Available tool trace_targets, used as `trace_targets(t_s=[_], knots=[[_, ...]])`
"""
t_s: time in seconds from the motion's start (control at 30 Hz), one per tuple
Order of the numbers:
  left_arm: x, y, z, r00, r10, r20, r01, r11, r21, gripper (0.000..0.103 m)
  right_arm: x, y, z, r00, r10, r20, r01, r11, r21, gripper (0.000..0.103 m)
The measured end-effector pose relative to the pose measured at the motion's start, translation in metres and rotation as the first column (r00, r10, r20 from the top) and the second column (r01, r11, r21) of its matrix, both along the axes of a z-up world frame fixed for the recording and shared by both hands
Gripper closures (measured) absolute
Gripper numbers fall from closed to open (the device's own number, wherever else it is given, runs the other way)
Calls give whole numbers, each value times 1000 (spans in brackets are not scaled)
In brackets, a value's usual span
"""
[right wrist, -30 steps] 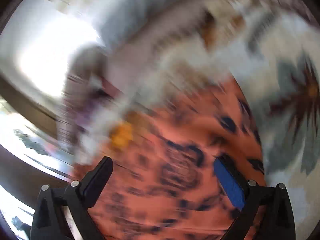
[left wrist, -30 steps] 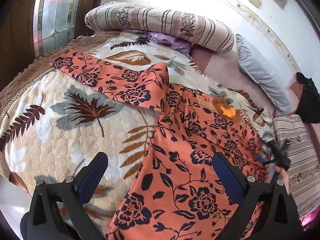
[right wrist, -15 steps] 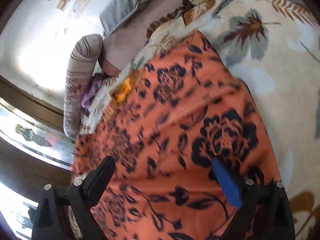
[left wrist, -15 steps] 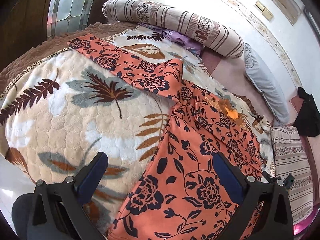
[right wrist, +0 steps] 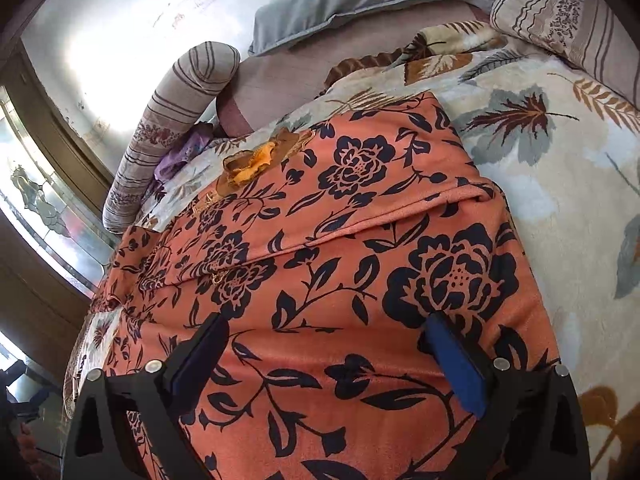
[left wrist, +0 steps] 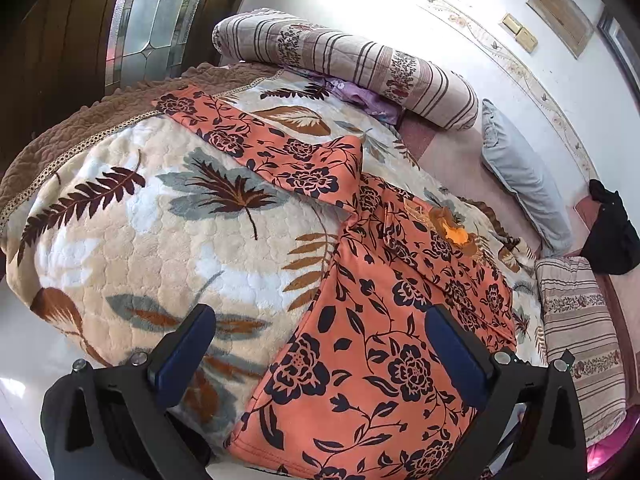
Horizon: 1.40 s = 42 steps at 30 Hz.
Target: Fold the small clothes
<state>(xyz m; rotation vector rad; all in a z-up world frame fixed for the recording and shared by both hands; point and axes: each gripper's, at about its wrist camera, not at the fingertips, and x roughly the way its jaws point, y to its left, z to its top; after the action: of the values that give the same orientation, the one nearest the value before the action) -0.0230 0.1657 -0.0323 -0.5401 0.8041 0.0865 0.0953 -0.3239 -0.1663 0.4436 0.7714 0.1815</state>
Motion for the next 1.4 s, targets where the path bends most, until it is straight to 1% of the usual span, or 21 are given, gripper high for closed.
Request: trace_targets(t_s=[0.27,0.53,0.73,0.97,1.23,1.4], knots=[[-13,5,7,1000,5,21,-5,1000,-3,0,0,4,-2,1000,5,7,-5,999,-32,3],[-28,14,19,999,24,41,-24,1000,-2,0,-1,4,-2,1000,6,10,-6,999,-38,3],[-35,17,35,998,29,63,-31,999,25,0,-1,4,-2,1000,7,11,-7,999,-38,3],[-37,7,55,996,6,87,-12,997,70,0,-1,3,-3,1000,11,17,-10,1000,-22,3],[-40,-6,68,995,-19,95,10,995,101,0,-3,0,-3,1000,15,24,-15,1000,-2,3],[-42,-8,72,995,-20,98,10,994,105,0,-4,-1,-2,1000,15,25,-15,1000,0,3]])
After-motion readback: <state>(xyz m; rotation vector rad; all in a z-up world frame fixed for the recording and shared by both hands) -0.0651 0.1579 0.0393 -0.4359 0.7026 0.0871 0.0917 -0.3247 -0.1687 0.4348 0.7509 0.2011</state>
